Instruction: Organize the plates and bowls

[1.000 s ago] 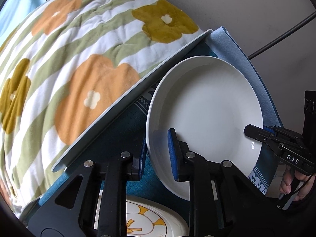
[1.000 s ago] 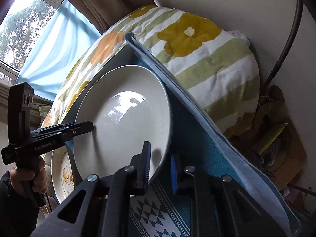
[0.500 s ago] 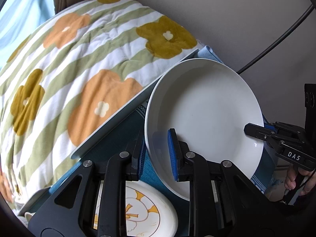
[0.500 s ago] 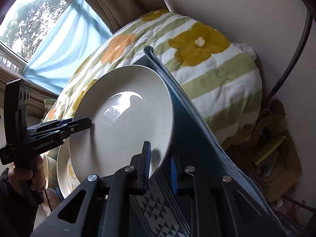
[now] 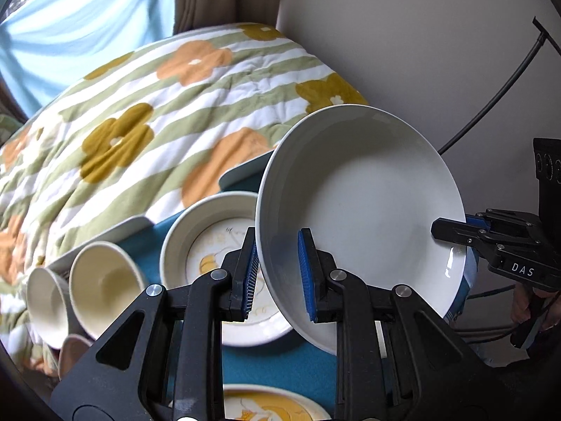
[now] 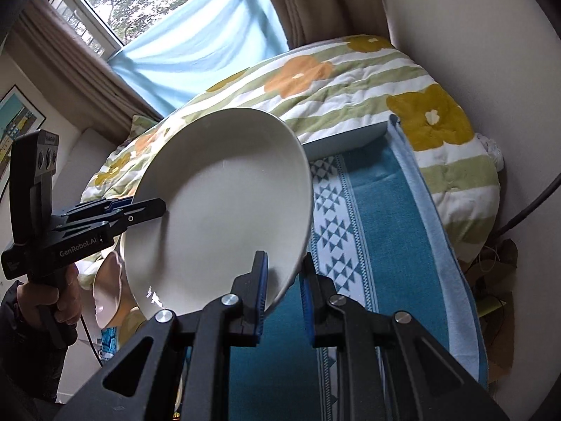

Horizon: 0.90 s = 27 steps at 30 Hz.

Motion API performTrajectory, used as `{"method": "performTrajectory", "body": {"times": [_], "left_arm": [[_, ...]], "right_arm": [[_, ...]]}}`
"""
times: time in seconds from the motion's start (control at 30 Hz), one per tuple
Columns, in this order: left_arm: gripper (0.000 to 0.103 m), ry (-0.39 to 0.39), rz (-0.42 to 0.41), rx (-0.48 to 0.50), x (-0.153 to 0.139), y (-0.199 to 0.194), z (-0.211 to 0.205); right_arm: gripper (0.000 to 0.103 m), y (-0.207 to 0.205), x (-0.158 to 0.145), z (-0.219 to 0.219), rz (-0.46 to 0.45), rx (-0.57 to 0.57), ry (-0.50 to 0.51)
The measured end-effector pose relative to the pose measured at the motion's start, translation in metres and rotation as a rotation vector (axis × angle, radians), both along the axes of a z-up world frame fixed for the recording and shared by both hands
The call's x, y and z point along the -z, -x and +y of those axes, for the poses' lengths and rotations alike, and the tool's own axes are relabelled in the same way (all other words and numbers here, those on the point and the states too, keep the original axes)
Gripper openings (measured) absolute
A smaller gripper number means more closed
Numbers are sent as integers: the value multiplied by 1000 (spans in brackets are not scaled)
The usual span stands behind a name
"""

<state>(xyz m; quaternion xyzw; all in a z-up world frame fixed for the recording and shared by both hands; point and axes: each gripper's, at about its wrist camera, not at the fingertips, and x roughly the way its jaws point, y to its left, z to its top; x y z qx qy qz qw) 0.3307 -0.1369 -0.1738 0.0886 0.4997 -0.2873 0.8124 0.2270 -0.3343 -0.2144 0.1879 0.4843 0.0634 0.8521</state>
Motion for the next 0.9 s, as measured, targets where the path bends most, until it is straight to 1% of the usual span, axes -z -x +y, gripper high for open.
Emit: {"method": "performTrajectory", "body": {"times": [0.1,0.2,0.4,0.53,0.73,0.9], "left_arm": [[18,-3,-8,-65,-5,29,36],[18,-9,-2,-133,-1,59,70],[18,-17,41,-255,18,116,127],[18,-26,70,-316,38,151,158],[18,-35,115,-376,73,184,191],[18,-42,154,-405,99,192,203]], "right_arm": [[16,10,-2,26,-7,-71,0],[16,19,0,51,-8,-141,-3],[16,39,17,96,26,-258,-8],[16,55,30,127,51,-325,4],[16,70,59,160,98,-403,30],[16,74,74,180,115,-443,83]]}}
